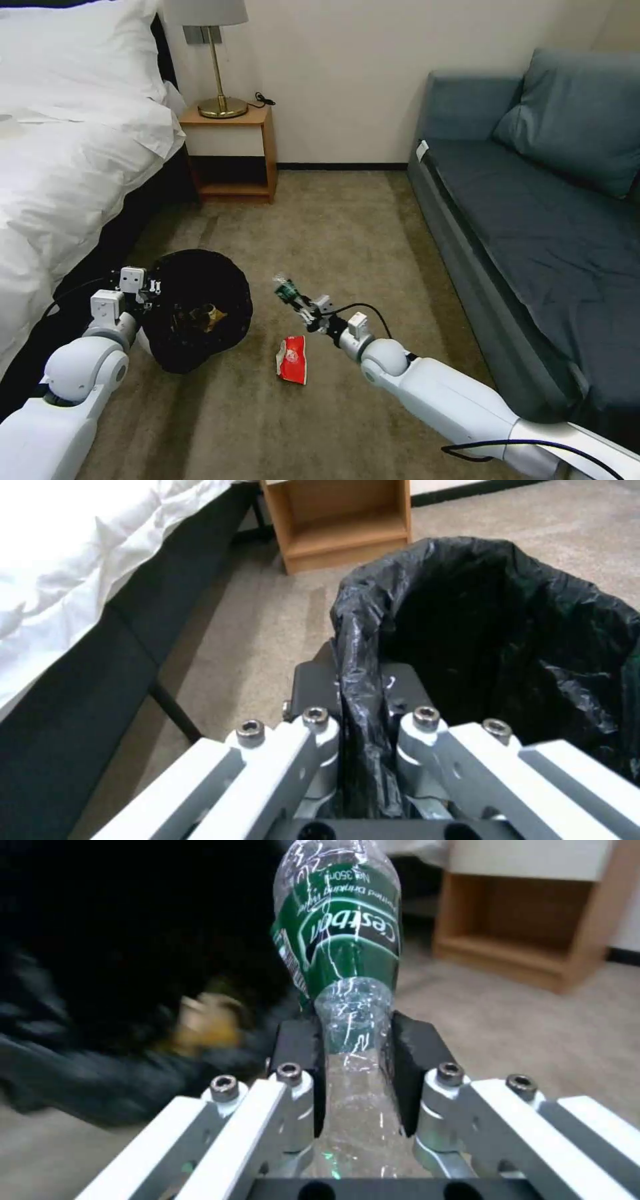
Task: Pick up the trash bin, then pick up the garbage on the floor and place it into the trash bin.
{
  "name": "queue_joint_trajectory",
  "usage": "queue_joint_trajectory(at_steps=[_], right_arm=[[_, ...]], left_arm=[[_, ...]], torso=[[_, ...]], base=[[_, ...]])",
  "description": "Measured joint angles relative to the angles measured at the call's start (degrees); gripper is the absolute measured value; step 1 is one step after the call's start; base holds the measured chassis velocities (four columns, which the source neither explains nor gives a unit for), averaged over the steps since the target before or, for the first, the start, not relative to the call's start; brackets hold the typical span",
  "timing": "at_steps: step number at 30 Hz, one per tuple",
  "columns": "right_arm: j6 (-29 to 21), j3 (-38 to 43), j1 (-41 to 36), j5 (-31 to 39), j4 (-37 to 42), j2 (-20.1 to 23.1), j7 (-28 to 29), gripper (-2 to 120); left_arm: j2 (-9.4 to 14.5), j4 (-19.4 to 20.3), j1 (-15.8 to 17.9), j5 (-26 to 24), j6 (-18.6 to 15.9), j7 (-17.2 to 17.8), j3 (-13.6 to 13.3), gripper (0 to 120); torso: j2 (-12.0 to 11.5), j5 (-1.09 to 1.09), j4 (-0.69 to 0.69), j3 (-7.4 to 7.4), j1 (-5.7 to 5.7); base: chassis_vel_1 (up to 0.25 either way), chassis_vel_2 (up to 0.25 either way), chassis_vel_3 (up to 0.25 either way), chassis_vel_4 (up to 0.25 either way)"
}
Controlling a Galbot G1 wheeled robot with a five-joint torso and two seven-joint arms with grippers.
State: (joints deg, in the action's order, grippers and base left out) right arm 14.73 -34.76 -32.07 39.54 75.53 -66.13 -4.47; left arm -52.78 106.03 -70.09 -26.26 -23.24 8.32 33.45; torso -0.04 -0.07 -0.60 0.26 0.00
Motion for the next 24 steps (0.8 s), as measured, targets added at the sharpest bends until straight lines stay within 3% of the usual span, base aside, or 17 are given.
queue_joint_trajectory(at_steps=[11, 16, 24], right_arm=[[2.2, -5.1, 2.5, -0.2, -4.0, -8.6, -1.0, 17], [2.2, -6.0, 3.6, -0.3, -6.1, -10.2, -0.8, 17], [2.2, -6.4, 4.6, 0.0, -10.0, -11.7, 0.1, 43]], left_arm=[[-0.8, -0.6, 1.3, 0.3, -0.1, 0.2, -1.7, 5], [-0.9, -0.7, 1.7, 0.3, -0.2, 0.3, -2.0, 5], [-0.8, -1.1, 2.1, 0.3, -0.3, 0.4, -2.3, 5]], torso=[[0.0, 0.01, 0.01, 0.0, 0.0], [0.0, 0.01, 0.01, 0.0, 0.0], [0.0, 0.01, 0.01, 0.0, 0.0]], base=[[0.0, 0.0, 0.0, 0.0], [0.0, 0.0, 0.0, 0.0], [0.0, 0.0, 0.0, 0.0]])
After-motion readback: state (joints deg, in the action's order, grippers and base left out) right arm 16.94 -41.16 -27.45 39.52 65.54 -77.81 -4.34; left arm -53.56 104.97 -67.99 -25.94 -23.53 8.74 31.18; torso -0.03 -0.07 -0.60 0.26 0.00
